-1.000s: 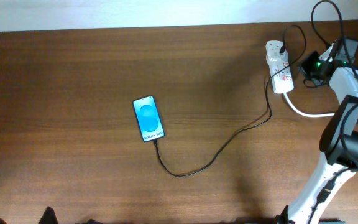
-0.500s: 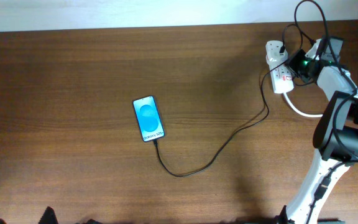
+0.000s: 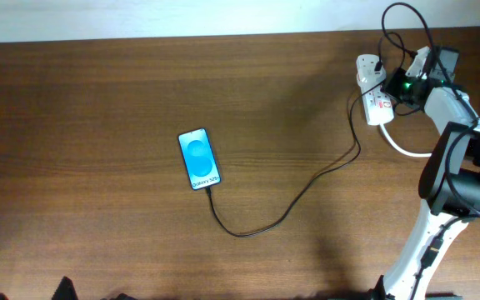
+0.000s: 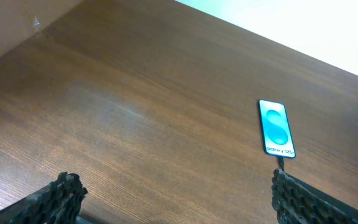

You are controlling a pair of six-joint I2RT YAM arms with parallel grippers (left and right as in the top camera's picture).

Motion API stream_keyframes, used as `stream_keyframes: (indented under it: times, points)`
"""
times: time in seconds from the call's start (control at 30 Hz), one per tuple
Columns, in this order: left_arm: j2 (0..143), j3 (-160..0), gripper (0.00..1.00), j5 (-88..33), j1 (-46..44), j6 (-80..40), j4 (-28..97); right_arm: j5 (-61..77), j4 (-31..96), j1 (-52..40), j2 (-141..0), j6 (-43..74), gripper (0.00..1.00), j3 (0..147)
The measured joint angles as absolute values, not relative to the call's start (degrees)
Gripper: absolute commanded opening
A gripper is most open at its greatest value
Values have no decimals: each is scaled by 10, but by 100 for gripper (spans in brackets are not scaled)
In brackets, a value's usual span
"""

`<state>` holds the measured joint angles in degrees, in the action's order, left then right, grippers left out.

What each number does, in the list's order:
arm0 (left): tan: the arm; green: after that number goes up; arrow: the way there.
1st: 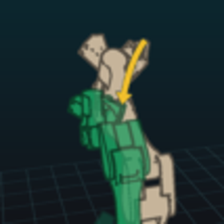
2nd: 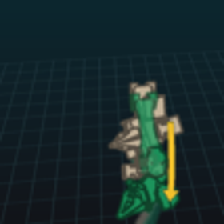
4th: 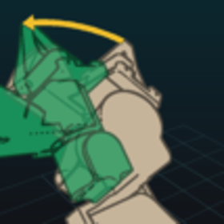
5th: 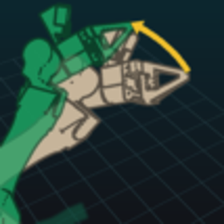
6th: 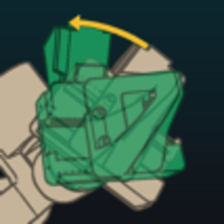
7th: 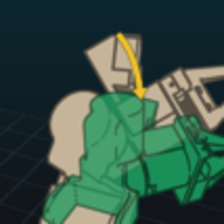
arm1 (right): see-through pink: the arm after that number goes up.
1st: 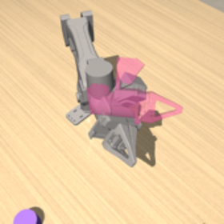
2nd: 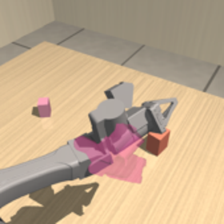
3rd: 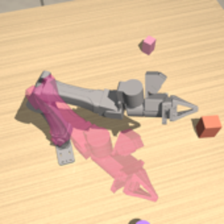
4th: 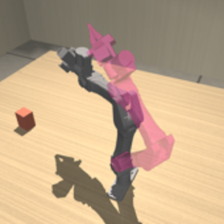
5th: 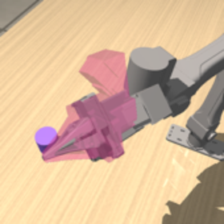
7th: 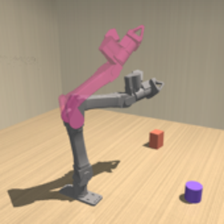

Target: Plug charger to phone and switch on socket

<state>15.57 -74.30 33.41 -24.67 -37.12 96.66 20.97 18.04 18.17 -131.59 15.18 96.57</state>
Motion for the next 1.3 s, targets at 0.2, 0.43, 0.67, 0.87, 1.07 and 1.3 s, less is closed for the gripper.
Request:
stream_keyframes:
  times: [0.2, 0.43, 0.67, 0.87, 1.07, 1.3]
  points:
    - [156, -743, 99, 334, -247, -371, 967, 205, 191, 180, -1324, 141, 4, 977]
    - [156, -743, 99, 334, -247, -371, 967, 178, 192, 171, -1327, 130, 4, 983]
    - [156, -743, 99, 334, -247, -371, 967, 161, 204, 164, -1336, 128, 4, 997]
    - [156, -743, 99, 334, -247, -371, 967, 95, 232, 143, -1336, 131, 4, 1011]
    - [156, -743, 99, 334, -247, -371, 967, 53, 238, 129, -1336, 151, 4, 1014]
    - [156, -743, 100, 334, -247, -371, 967, 52, 244, 127, -1337, 153, 4, 1017]
